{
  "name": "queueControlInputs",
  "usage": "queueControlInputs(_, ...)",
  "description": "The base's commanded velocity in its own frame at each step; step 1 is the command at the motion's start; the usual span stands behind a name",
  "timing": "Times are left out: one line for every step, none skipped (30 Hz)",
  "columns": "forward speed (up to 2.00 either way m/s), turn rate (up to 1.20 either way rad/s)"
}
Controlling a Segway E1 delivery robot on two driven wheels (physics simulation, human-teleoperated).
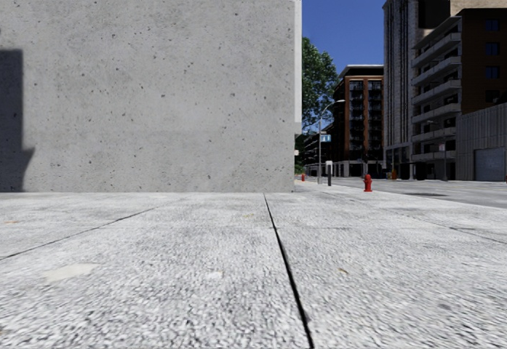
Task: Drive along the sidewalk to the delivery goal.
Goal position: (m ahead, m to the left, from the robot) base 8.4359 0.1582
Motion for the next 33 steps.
queueControlInputs(2.0, 0.0)
queueControlInputs(2.0, 0.0)
queueControlInputs(2.0, 0.0)
queueControlInputs(2.0, 0.0)
queueControlInputs(2.0, 0.0)
queueControlInputs(2.0, 0.0)
queueControlInputs(2.0, 0.0)
queueControlInputs(2.0, 0.0)
queueControlInputs(2.0, 0.0)
queueControlInputs(2.0, 0.0)
queueControlInputs(2.0, 0.0)
queueControlInputs(2.0, 0.0)
queueControlInputs(2.0, 0.0)
queueControlInputs(2.0, 0.0)
queueControlInputs(2.0, 0.0)
queueControlInputs(2.0, 0.0)
queueControlInputs(2.0, 0.0)
queueControlInputs(2.0, 0.0)
queueControlInputs(2.0, 0.0)
queueControlInputs(2.0, 0.0)
queueControlInputs(2.0, 0.0)
queueControlInputs(2.0, 0.0)
queueControlInputs(2.0, 0.0)
queueControlInputs(2.0, 0.0)
queueControlInputs(2.0, 0.0)
queueControlInputs(2.0, 0.0)
queueControlInputs(2.0, 0.0)
queueControlInputs(2.0, 0.0)
queueControlInputs(2.0, 0.0)
queueControlInputs(2.0, 0.0)
queueControlInputs(2.0, 0.0)
queueControlInputs(2.0, 0.0)
queueControlInputs(2.0, 0.0)
